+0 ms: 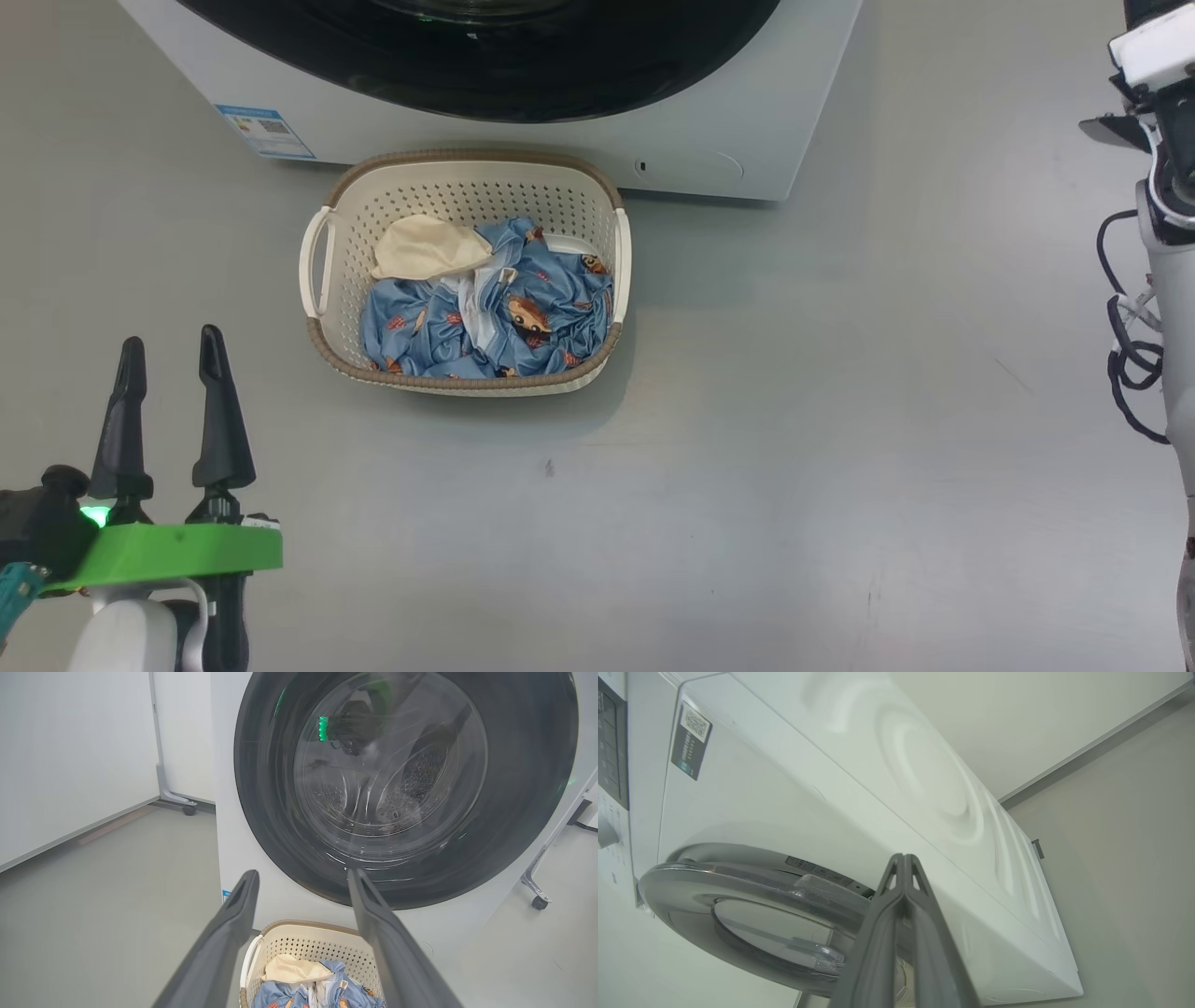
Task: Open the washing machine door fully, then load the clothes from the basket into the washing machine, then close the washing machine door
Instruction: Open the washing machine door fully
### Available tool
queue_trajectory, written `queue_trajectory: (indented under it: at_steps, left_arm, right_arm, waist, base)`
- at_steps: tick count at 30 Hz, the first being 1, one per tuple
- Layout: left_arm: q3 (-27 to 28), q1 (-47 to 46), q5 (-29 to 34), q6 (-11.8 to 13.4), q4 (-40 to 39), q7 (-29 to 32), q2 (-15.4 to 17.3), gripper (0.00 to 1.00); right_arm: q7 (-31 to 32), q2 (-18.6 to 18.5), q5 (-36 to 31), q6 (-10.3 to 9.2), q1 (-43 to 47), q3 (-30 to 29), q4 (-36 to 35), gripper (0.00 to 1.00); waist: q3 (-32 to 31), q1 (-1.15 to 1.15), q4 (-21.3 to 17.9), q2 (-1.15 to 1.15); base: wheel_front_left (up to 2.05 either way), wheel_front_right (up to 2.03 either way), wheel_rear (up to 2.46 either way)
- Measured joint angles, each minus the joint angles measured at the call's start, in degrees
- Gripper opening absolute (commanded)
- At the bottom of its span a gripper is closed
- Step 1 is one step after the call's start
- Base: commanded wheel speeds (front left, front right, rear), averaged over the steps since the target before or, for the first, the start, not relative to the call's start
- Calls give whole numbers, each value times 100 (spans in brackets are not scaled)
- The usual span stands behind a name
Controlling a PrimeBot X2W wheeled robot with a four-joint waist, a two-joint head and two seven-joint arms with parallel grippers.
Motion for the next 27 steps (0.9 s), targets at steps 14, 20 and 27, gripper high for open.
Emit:
queue_trajectory:
  at_steps: [14,20,27]
  left_arm:
    - [-30,-249,-16,-24,-19,0,-155,100]
    - [-151,-328,-16,-25,54,0,-219,100]
    - [-171,-357,-16,-49,119,-24,-241,100]
  right_arm:
    - [1225,-138,625,-1,-971,157,294,0]
    - [1459,-135,645,-1,-1252,358,320,0]
    - [1675,-116,703,-1,-1527,499,348,0]
  waist:
    - [508,0,302,0]
    - [629,0,414,0]
    - [749,0,566,0]
  base:
    - [0,0,0]
    - [0,0,0]
    - [0,0,0]
